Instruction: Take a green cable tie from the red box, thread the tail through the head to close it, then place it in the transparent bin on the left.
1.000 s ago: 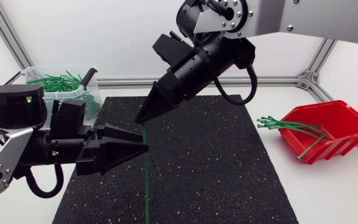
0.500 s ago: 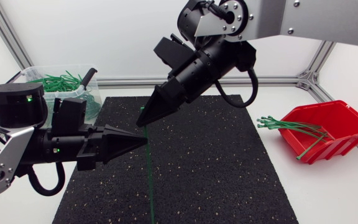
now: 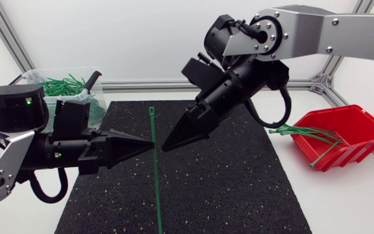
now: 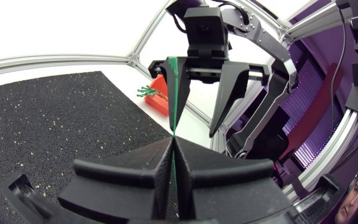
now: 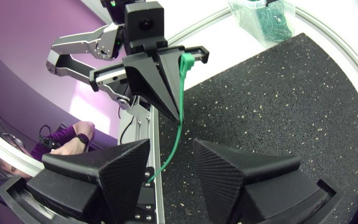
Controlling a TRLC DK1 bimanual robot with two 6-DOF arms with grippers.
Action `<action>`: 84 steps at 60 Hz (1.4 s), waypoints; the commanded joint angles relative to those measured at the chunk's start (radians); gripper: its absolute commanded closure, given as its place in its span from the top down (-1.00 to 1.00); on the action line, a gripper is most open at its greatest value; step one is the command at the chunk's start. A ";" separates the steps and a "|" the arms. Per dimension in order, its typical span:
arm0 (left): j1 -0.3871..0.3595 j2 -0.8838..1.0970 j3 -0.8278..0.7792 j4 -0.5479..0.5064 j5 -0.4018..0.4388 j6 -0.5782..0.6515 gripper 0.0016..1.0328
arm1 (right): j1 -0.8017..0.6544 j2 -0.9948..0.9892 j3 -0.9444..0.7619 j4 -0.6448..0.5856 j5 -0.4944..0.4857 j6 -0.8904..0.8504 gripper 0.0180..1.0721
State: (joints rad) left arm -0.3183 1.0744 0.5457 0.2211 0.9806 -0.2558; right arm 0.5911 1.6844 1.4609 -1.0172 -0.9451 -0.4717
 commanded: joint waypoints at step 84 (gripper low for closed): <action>0.015 -0.001 -0.003 0.138 0.063 -0.092 -0.92 | 0.016 -0.026 -0.177 0.195 -0.007 0.004 -0.88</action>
State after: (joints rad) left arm -0.2977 1.0744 0.5507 0.3382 1.0218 -0.3199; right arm 0.6254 1.6802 1.3190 -0.8314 -0.9466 -0.4725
